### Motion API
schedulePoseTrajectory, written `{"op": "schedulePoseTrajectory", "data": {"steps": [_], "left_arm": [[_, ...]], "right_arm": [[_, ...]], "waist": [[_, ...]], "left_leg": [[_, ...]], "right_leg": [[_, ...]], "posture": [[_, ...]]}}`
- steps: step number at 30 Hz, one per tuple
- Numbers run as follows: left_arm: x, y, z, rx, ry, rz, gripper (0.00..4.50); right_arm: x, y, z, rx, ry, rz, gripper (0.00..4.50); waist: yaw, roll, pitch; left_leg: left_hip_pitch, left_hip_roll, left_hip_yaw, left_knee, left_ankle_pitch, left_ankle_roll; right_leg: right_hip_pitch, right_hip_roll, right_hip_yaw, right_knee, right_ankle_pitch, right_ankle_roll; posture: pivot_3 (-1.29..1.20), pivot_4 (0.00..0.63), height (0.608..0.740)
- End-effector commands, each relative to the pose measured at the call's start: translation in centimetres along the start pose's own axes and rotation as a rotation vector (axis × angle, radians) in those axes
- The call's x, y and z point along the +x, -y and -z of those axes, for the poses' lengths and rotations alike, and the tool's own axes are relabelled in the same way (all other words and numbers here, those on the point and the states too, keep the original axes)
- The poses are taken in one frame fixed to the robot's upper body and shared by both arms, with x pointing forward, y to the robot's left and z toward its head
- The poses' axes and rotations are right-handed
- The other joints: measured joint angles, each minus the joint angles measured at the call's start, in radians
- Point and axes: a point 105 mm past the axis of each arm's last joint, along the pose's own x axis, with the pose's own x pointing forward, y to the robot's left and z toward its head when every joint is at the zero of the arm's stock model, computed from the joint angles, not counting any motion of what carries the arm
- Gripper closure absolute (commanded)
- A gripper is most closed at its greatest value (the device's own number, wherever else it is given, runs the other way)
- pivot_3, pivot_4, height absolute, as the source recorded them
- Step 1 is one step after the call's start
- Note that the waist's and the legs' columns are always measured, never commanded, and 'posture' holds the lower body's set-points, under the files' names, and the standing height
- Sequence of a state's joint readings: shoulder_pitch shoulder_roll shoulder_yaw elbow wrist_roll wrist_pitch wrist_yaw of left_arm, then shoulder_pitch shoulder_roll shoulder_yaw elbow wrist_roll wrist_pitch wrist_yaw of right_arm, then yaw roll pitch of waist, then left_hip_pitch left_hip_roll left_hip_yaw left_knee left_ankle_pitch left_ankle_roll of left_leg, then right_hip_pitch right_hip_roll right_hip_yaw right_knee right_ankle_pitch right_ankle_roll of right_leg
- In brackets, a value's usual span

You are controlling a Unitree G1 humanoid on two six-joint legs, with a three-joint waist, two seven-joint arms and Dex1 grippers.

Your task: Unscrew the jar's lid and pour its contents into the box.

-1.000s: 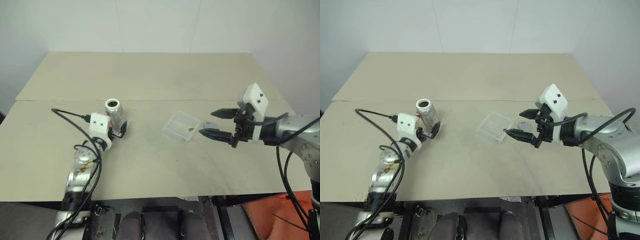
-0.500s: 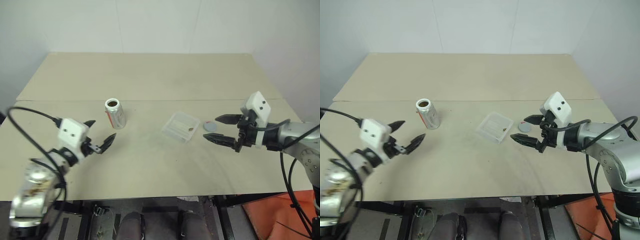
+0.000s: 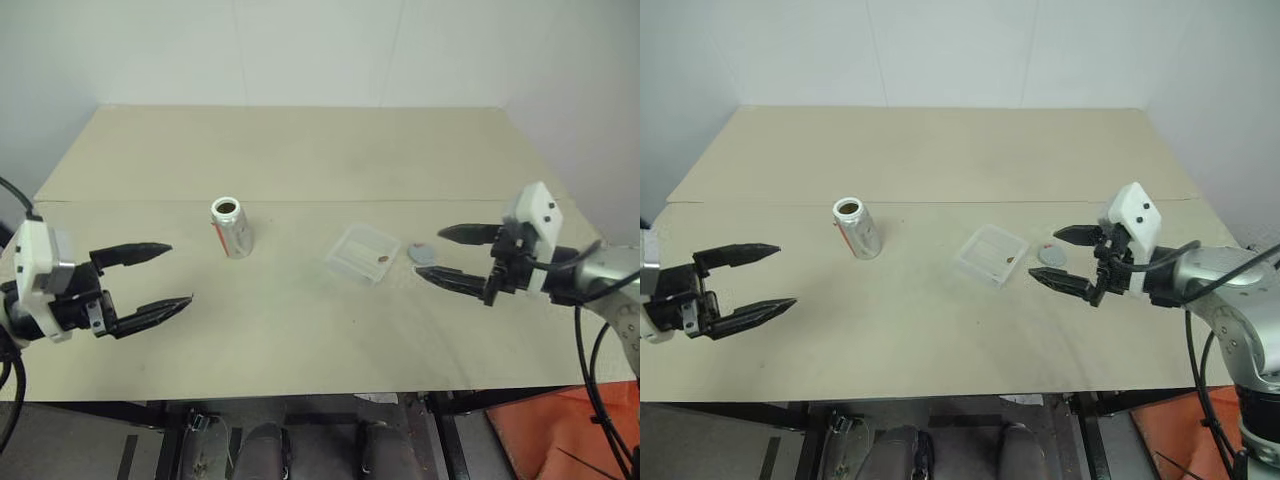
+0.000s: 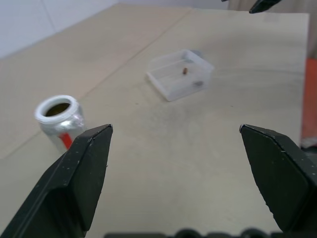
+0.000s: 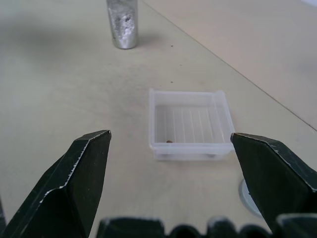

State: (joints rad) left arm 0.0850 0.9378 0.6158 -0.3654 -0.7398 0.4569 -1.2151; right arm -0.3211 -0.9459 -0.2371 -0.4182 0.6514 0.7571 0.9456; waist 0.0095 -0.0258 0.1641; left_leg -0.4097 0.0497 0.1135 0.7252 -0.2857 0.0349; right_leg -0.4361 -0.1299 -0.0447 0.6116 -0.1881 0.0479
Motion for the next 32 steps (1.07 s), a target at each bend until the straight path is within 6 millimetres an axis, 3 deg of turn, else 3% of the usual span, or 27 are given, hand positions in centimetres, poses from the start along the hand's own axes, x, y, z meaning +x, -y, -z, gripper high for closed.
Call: {"op": "schedulePoseTrajectory", "data": {"steps": [1, 15, 32], "left_arm": [[-0.5, 0.5, -1.1, 0.062, 0.02, 0.003, 0.03], [0.2, 0.9, -1.1, 0.084, 0.032, 0.003, 0.03], [3.1, 1.1, -1.2, 0.111, 0.116, 0.045, 0.03]], "right_arm": [[-1.1, 0.0, -1.0, -0.06, 0.031, -0.008, 0.0], [-2.4, -0.4, 0.7, -0.094, -0.012, -0.013, 0.0], [-2.6, -0.6, -0.2, -0.143, 0.075, 0.05, 0.0]], "waist": [[0.0, 0.0, 0.0], [0.0, 0.0, 0.0], [0.001, 0.0, 0.0]], "left_leg": [[0.0, 0.0, 0.0, 0.0, -0.002, 0.003], [0.004, -0.001, 0.001, -0.005, -0.001, 0.002], [0.005, -0.001, 0.001, -0.005, -0.001, 0.002]], "right_leg": [[0.0, 0.0, 0.0, 0.0, 0.0, 0.0], [0.001, 0.0, 0.002, -0.001, 0.0, 0.0], [0.002, 0.0, 0.002, -0.001, 0.0, -0.001]], "posture": [[0.0, 0.15, 0.74], [0.0, 0.15, 0.74], [0.0, 0.15, 0.74]]}}
